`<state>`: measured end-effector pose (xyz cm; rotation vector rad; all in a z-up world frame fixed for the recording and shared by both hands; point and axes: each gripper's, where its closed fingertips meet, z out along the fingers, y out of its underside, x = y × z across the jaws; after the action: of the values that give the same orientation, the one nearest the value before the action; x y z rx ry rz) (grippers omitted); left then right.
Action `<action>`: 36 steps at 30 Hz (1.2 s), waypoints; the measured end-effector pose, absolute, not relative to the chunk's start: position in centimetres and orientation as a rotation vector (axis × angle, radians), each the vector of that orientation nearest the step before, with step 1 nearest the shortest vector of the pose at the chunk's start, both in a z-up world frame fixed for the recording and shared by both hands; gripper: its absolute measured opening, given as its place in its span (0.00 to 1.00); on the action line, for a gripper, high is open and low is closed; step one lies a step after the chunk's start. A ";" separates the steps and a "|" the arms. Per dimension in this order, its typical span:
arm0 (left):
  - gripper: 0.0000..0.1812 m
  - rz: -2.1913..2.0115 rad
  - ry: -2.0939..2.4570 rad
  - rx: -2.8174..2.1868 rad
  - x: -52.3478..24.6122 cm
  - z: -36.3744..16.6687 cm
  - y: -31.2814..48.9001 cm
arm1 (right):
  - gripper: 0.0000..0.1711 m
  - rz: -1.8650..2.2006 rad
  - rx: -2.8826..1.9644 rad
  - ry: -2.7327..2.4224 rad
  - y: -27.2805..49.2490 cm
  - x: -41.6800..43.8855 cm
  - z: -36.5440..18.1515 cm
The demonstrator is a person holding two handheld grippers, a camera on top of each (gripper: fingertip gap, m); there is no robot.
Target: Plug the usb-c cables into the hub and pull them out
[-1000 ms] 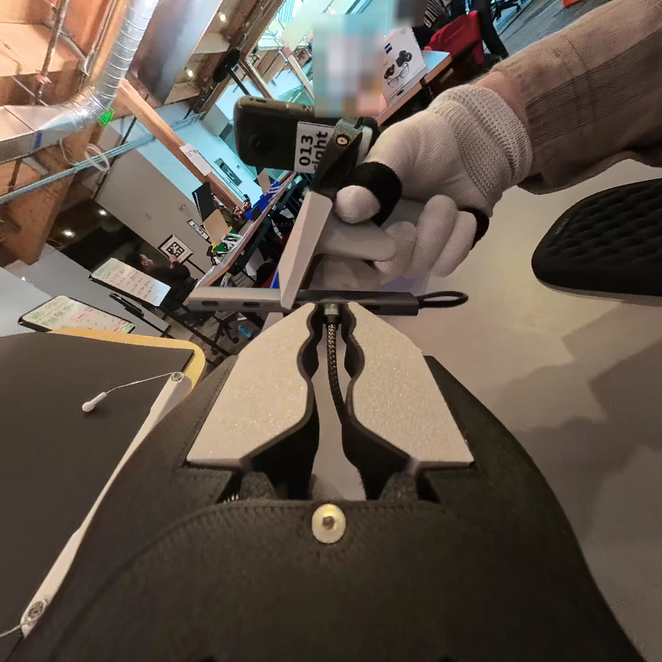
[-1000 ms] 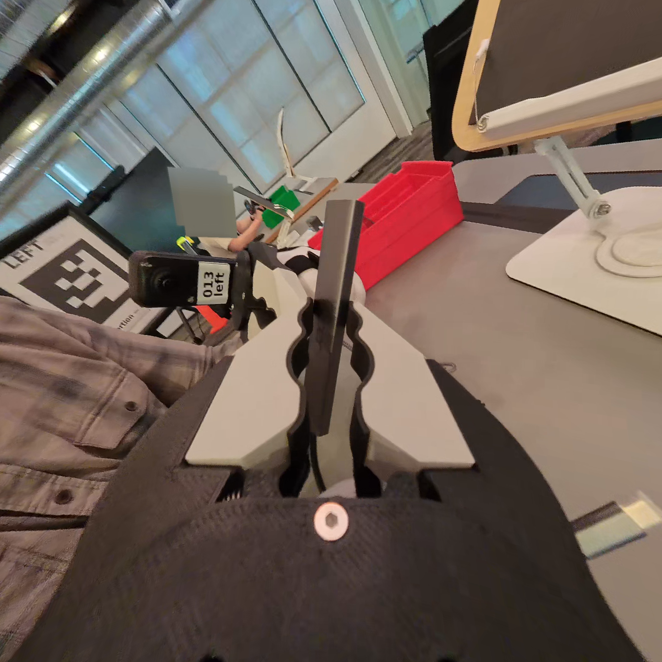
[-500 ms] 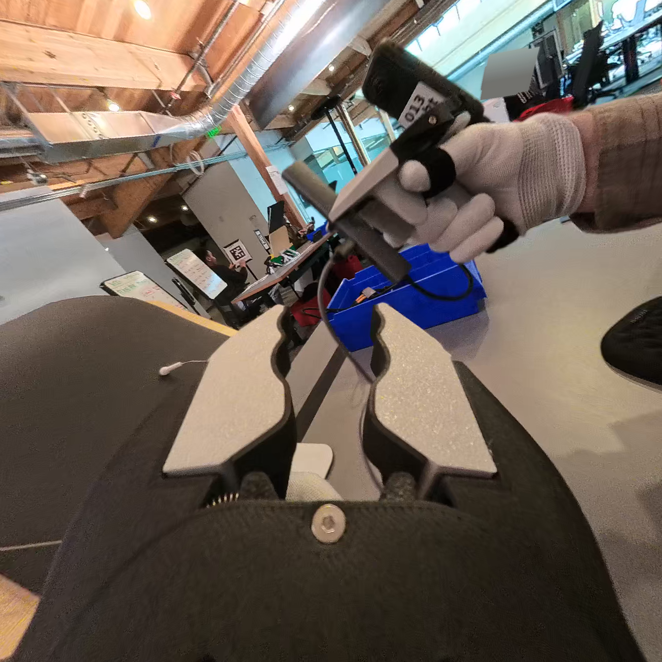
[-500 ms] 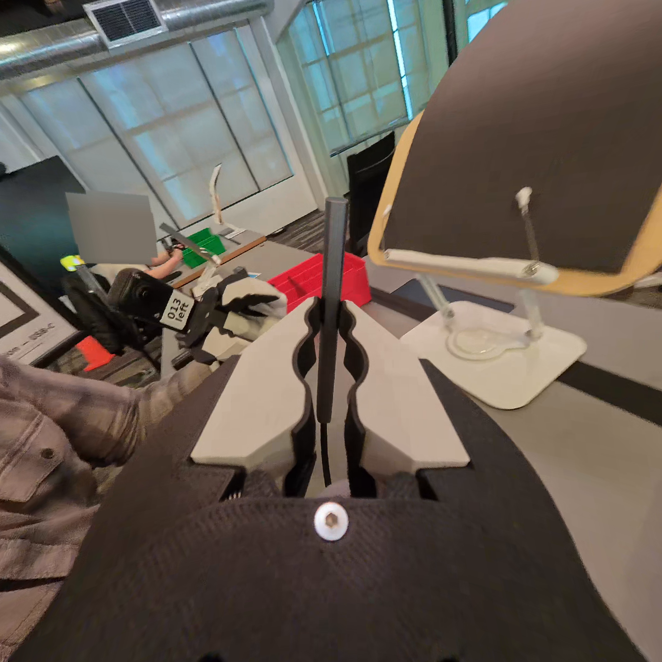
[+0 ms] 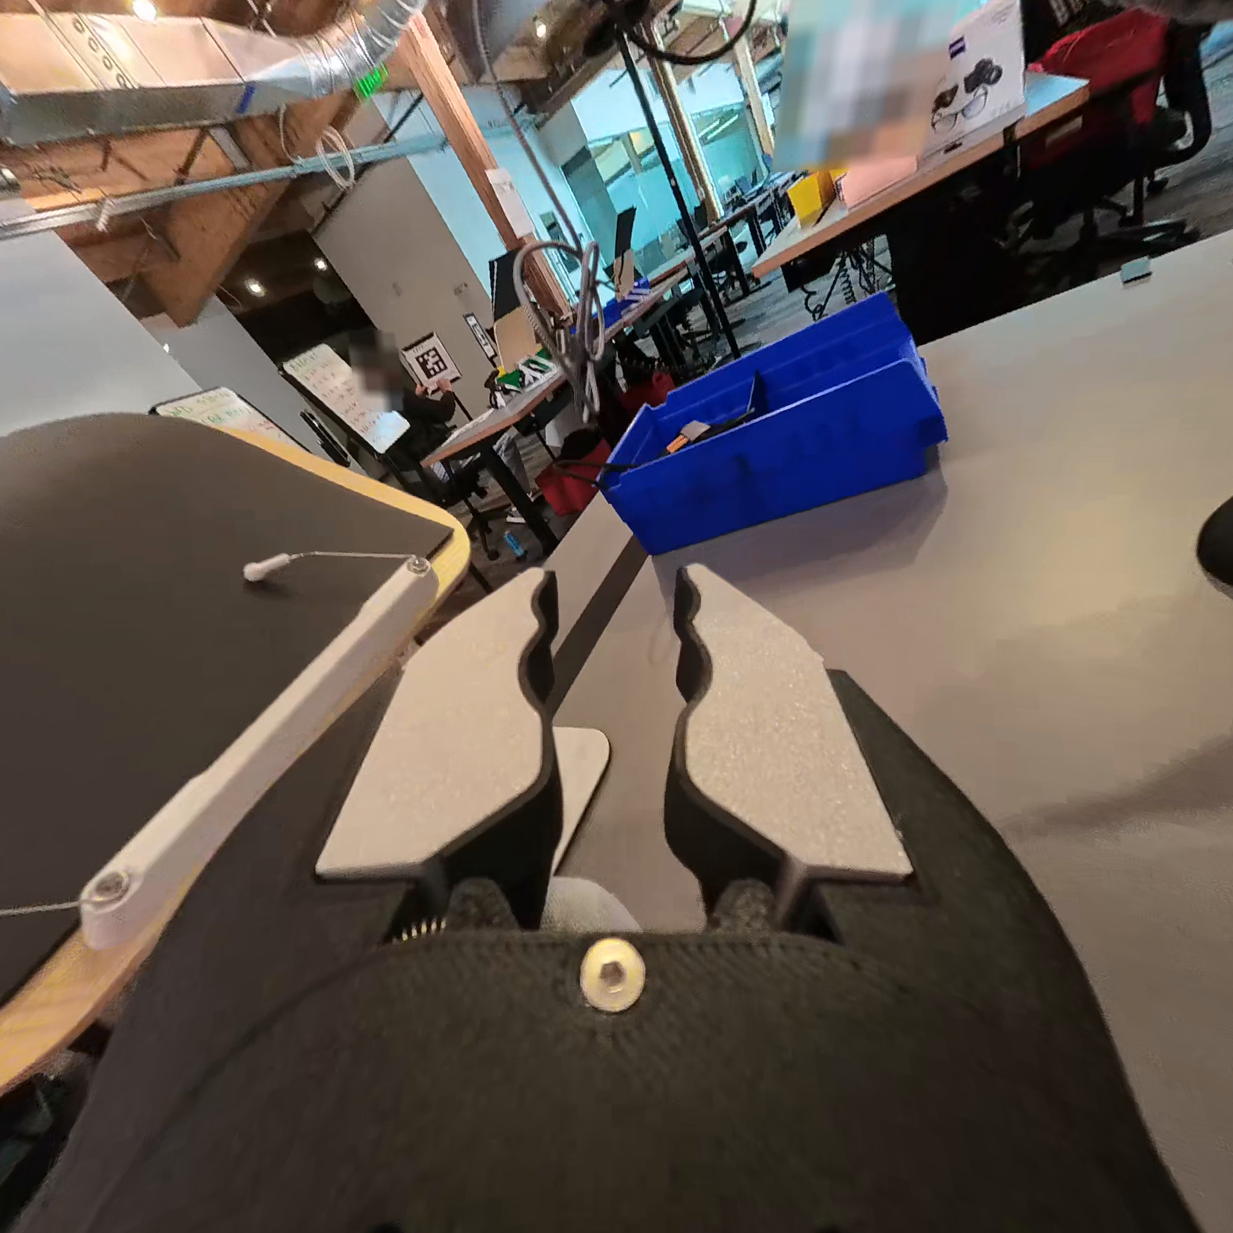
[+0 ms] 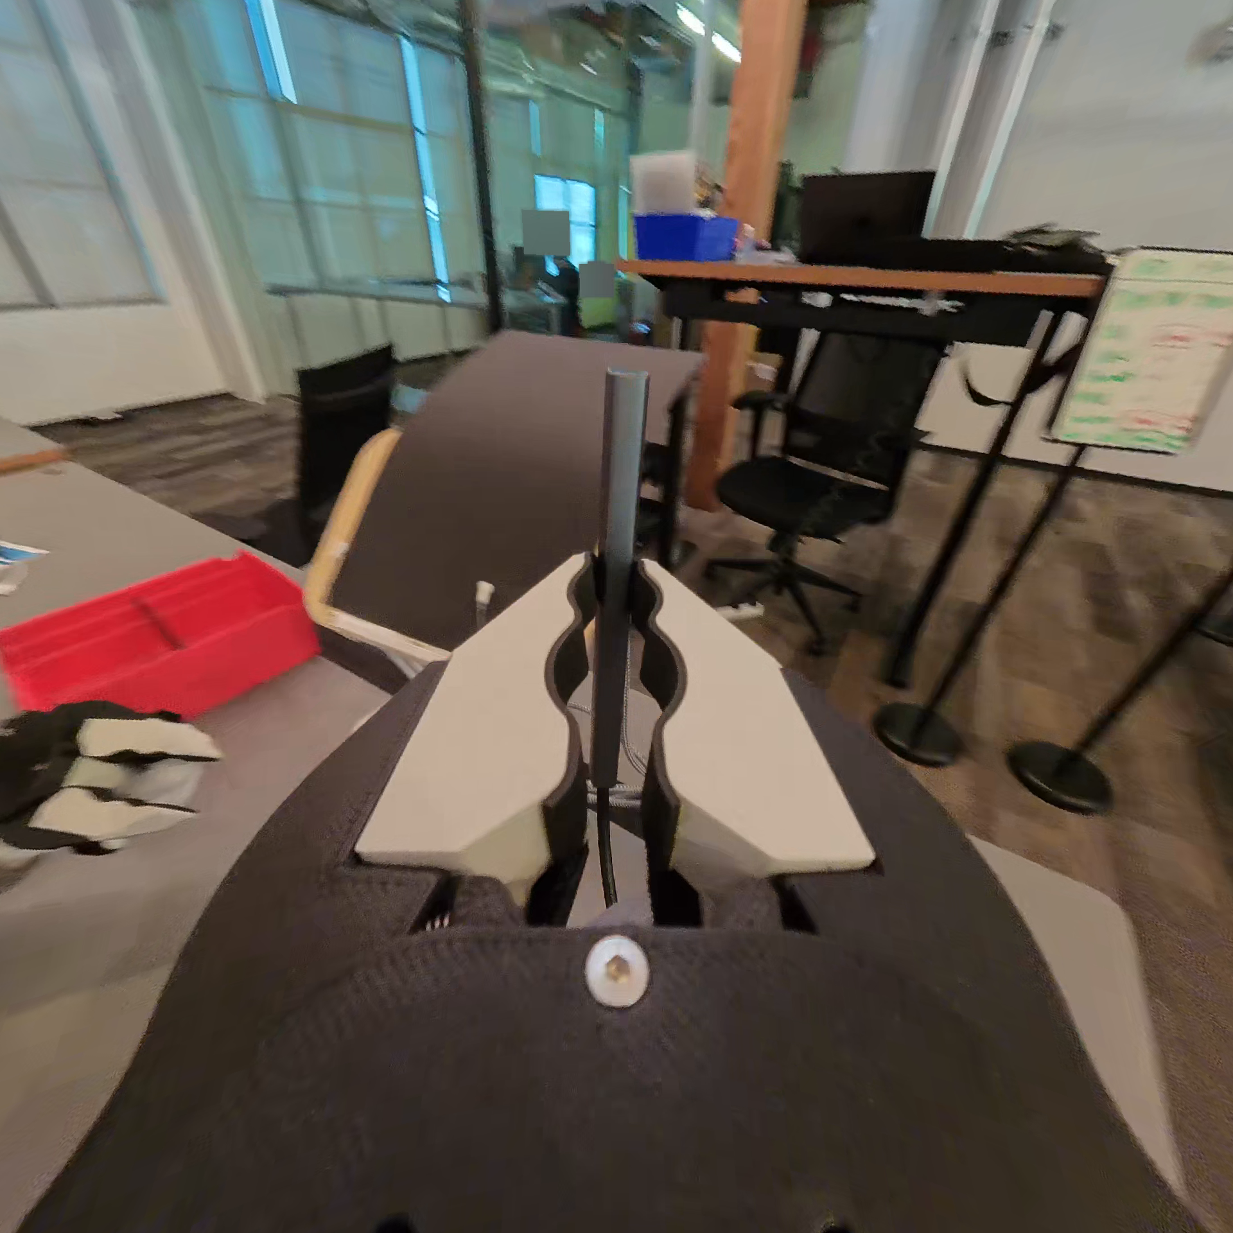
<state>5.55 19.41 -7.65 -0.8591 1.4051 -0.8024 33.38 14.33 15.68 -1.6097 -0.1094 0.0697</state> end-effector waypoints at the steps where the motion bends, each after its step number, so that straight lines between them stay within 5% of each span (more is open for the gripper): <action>1: 0.18 -0.800 1.411 -0.870 5.7 -8.0 19.5 | 0.04 0.037 -1.635 -0.092 14.4 34.9 15.3; 12: 0.18 -0.793 1.450 -0.954 6.5 -11.2 20.7 | 0.04 0.026 -1.917 0.042 17.9 43.9 5.1; 18: 0.18 -0.785 1.472 -0.975 6.7 -12.3 20.8 | 0.04 0.299 -1.892 0.069 21.1 44.2 0.1; 36: 0.18 -0.759 1.532 -1.008 7.3 -14.9 20.9 | 0.05 0.304 -2.253 -0.091 24.2 44.1 -14.7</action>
<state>7.34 20.93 -14.91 -1.0076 1.5320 -0.7589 44.13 24.19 -14.74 -2.2530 -0.0912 0.3040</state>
